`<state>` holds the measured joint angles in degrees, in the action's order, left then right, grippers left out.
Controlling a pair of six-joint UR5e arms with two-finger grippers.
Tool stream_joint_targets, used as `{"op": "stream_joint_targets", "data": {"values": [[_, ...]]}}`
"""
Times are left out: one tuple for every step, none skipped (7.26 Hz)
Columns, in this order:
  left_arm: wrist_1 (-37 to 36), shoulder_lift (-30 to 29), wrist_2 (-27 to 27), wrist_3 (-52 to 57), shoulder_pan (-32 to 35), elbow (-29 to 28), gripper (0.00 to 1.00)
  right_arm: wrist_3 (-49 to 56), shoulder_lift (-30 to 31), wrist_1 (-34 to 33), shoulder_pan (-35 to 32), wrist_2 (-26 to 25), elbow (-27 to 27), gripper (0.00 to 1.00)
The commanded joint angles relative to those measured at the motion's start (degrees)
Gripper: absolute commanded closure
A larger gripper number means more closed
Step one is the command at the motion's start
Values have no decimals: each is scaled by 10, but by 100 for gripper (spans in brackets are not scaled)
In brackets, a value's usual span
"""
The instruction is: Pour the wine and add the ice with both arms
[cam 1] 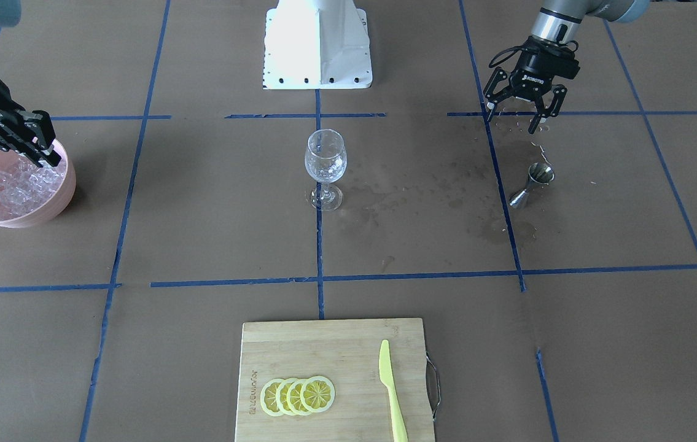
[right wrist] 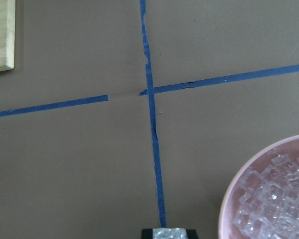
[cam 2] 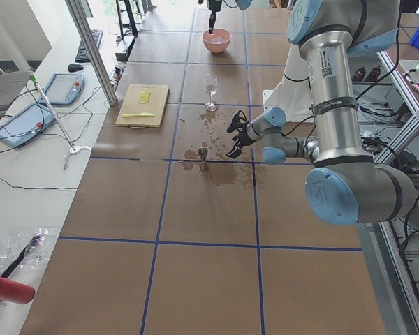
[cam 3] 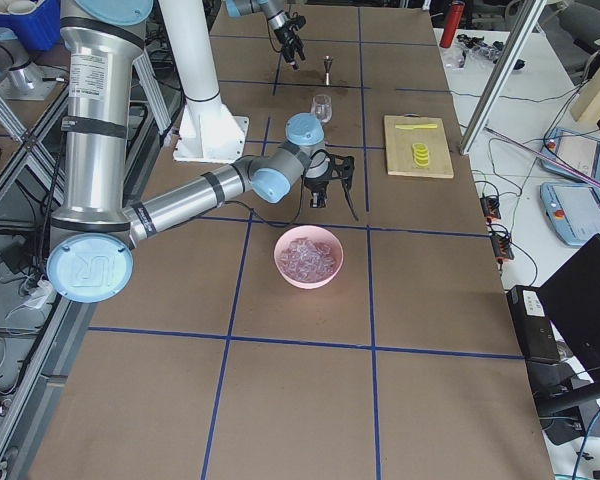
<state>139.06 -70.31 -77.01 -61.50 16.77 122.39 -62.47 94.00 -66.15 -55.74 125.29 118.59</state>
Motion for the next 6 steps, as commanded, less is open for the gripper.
{"op": "stream_joint_targets", "data": {"values": [[-102, -14, -104, 112, 103, 53, 1, -40, -80, -57, 5, 5, -2, 100], [-140, -38, -152, 167, 164, 50, 1, -68, -120, -81, 23, 3, -2, 100], [-201, -87, -208, 259, 252, 43, 0, -103, -150, -86, 46, -2, -6, 100], [-275, -151, -237, 357, 330, 23, 0, -127, -173, -86, 68, -4, -6, 100], [-344, -199, -262, 414, 385, -1, 0, -149, -197, -86, 86, -13, -11, 100], [-353, -221, -304, 441, 434, -36, 0, -175, -234, -99, 104, -21, -22, 100]]}}
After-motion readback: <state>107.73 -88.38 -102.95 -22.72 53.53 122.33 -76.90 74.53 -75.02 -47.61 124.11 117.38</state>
